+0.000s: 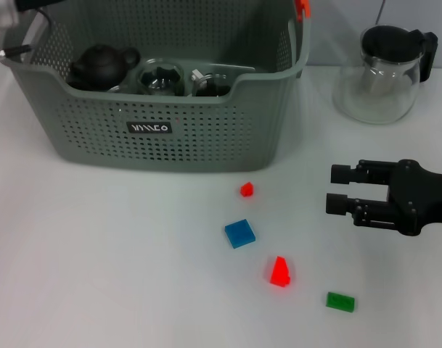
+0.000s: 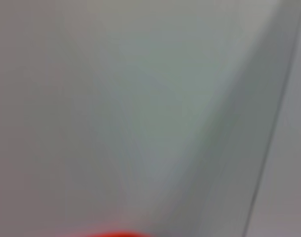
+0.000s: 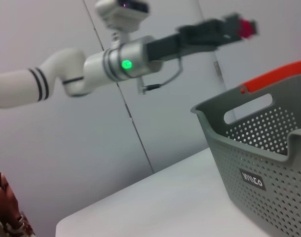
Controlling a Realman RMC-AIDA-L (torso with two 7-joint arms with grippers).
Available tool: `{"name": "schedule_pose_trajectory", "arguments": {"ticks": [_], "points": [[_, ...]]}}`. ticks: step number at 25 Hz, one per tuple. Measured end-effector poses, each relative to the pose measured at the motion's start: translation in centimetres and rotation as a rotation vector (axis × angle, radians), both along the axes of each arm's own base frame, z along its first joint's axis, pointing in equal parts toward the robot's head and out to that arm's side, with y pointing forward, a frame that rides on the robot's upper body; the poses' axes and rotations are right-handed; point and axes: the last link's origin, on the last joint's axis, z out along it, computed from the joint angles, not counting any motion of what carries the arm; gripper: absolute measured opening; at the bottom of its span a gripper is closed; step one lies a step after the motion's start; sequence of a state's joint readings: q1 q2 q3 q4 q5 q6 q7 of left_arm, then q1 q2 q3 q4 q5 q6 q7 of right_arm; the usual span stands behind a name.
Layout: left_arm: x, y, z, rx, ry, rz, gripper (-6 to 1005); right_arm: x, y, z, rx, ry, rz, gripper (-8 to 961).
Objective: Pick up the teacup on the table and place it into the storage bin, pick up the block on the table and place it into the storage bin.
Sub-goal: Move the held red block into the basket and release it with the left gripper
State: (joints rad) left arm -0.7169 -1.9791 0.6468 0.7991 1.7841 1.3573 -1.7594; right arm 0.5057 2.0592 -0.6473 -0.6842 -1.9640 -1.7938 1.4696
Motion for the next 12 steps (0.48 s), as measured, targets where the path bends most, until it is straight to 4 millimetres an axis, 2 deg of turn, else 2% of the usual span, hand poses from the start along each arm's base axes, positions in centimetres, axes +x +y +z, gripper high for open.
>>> {"name": "schedule_pose_trajectory", "arguments": {"ticks": [3, 6, 9, 12], "points": [[0.0, 1.9, -1.3, -0.013, 0.123, 0.110, 694, 0.1, 0.0, 0.0, 0.001, 0.000, -0.001, 621], [-0.3, 3.0, -2.5, -0.008, 0.223, 0.190, 695, 0.0, 0.0, 0.0, 0.001, 0.000, -0.001, 620], [-0.3, 3.3, -3.2, 0.003, 0.260, 0.209, 696, 0.0, 0.0, 0.0, 0.002, 0.001, 0.000, 619], [-0.1, 3.1, -3.0, 0.018, 0.250, 0.204, 697, 0.0, 0.0, 0.0, 0.002, 0.001, 0.000, 617]]}}
